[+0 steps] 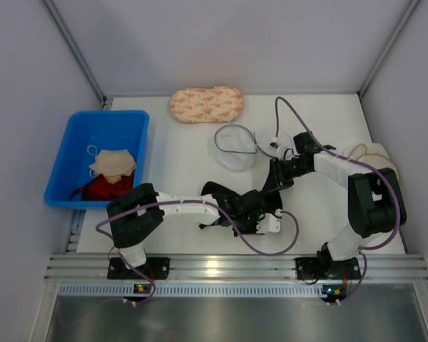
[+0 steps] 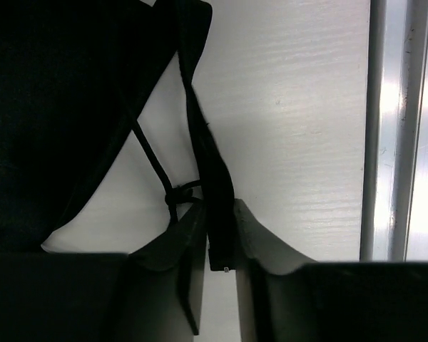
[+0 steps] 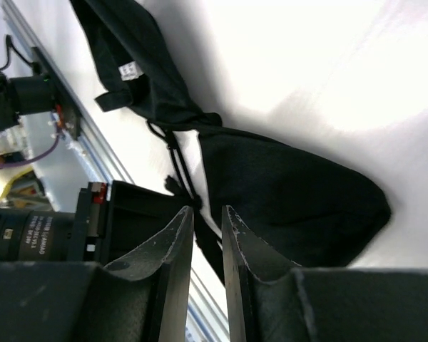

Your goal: Place the bra in the laundry bag and zip it closed

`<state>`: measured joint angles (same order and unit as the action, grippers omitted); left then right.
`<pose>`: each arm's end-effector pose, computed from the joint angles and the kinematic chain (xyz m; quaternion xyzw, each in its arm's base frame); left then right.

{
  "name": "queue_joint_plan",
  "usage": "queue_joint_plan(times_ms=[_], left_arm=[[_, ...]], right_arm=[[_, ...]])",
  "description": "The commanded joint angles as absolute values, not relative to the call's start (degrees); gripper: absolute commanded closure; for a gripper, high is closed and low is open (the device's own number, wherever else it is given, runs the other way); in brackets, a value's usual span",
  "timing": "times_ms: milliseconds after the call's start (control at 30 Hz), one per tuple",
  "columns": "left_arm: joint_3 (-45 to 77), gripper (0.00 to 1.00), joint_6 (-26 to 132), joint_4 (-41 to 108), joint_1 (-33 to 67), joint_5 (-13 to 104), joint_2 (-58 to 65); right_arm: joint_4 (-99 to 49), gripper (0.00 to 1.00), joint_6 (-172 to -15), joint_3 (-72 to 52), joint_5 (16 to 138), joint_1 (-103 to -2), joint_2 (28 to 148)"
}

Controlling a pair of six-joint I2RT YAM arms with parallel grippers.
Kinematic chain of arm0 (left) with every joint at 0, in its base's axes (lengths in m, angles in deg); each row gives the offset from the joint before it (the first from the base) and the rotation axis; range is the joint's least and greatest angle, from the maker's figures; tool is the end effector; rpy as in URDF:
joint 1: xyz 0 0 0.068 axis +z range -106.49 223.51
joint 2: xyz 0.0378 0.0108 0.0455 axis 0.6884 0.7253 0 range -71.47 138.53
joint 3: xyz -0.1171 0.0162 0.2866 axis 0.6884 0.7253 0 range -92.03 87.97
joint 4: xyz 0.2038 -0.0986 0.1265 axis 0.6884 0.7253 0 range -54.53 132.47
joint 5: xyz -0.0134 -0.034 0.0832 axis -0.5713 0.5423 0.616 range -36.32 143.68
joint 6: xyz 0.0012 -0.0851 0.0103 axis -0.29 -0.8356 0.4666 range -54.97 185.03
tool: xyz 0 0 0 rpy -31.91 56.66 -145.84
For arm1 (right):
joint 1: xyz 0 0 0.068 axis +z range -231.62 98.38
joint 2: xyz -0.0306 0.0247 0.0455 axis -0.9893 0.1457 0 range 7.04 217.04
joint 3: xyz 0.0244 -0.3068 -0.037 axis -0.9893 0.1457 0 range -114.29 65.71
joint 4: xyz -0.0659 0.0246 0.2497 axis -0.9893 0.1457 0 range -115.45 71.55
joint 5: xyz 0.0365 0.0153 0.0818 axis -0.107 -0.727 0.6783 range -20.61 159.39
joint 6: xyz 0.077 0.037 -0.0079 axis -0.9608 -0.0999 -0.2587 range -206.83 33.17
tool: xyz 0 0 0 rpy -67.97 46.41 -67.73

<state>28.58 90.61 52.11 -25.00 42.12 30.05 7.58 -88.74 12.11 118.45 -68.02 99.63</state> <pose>0.1241 -0.3567 0.1648 0.7197 0.6331 -0.1882 0.2138 0.2765 0.1256 0.1917 -0.1560 0.8873 0.4256 0.0854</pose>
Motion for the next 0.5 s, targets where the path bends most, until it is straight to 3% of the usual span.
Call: queue_joint_plan(times_ms=[0,33,133,467], left_arm=[[28.56,0.77,91.49,52.42,-25.05,42.08,30.31],[28.21,0.88,91.14,54.34,-25.05,41.55,29.96],[26.89,1.0,90.61,56.38,-25.05,38.57,26.28],[13.8,1.0,88.93,66.14,-24.87,39.25,21.52]], right_arm=[[13.91,0.77,-81.83,8.41,115.63,-69.67,97.56],[14.36,0.77,-80.6,8.49,115.1,-69.58,97.91],[14.98,0.78,-79.89,9.28,113.78,-69.32,99.76],[11.64,0.78,-80.33,8.41,113.25,-70.02,99.59]])
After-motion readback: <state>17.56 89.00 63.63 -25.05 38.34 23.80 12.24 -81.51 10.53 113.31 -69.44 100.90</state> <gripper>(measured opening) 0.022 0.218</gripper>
